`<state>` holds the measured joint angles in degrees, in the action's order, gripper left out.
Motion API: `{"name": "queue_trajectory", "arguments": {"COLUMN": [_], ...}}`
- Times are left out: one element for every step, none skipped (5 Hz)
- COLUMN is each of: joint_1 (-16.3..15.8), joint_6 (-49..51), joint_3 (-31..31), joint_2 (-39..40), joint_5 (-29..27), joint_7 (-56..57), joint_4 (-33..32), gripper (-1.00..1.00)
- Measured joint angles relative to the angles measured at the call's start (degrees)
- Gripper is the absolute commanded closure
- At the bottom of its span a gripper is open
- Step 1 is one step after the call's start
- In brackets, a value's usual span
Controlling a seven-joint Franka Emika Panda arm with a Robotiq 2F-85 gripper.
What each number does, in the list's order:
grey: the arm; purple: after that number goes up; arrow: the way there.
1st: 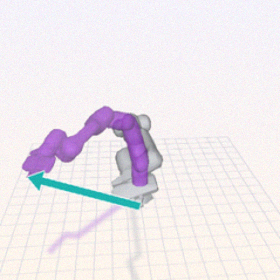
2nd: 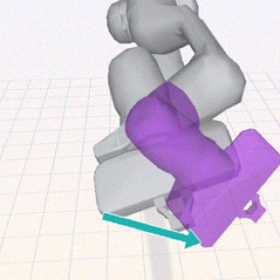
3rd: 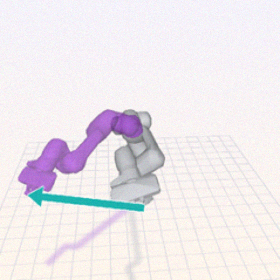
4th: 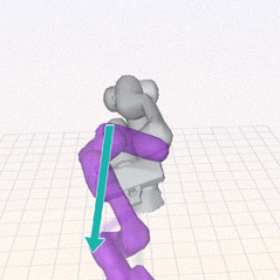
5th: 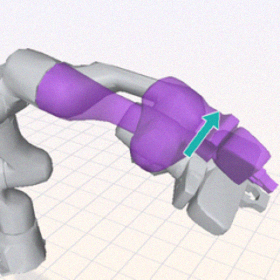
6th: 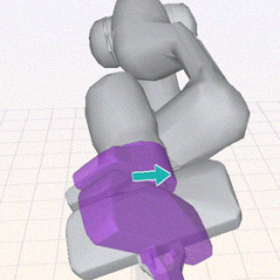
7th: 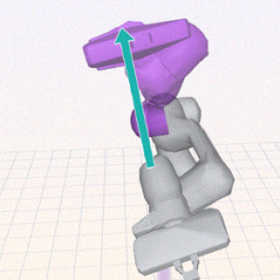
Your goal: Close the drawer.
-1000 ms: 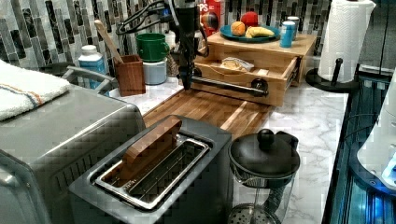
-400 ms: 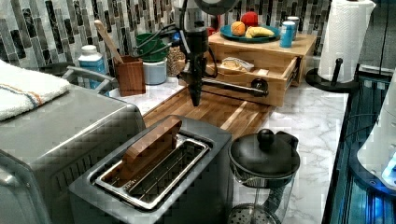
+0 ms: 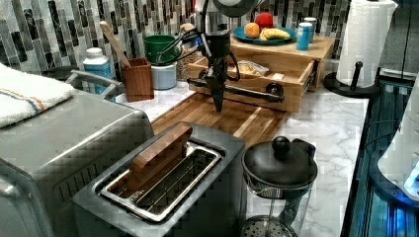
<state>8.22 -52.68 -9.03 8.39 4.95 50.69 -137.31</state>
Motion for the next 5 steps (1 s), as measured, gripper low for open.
{"name": "queue_trajectory", "arguments": {"joint_1": [2.9, 5.3, 6.4, 7.1, 7.3], "joint_6": [0.1, 0.0, 0.0, 0.7, 0.8], "joint_3": [0.2, 1.0, 1.7, 1.6, 2.4], "joint_2": [0.0, 0.0, 0.3, 0.6, 0.7], "joint_5": [3.5, 4.4, 4.4, 4.4, 4.4], "joint_7": [5.5, 6.7, 6.7, 7.7, 8.2], "joint_4": [0.1, 0.1, 0.4, 1.2, 1.3], "gripper": [1.0, 1.0, 1.0, 1.0, 1.0]}}
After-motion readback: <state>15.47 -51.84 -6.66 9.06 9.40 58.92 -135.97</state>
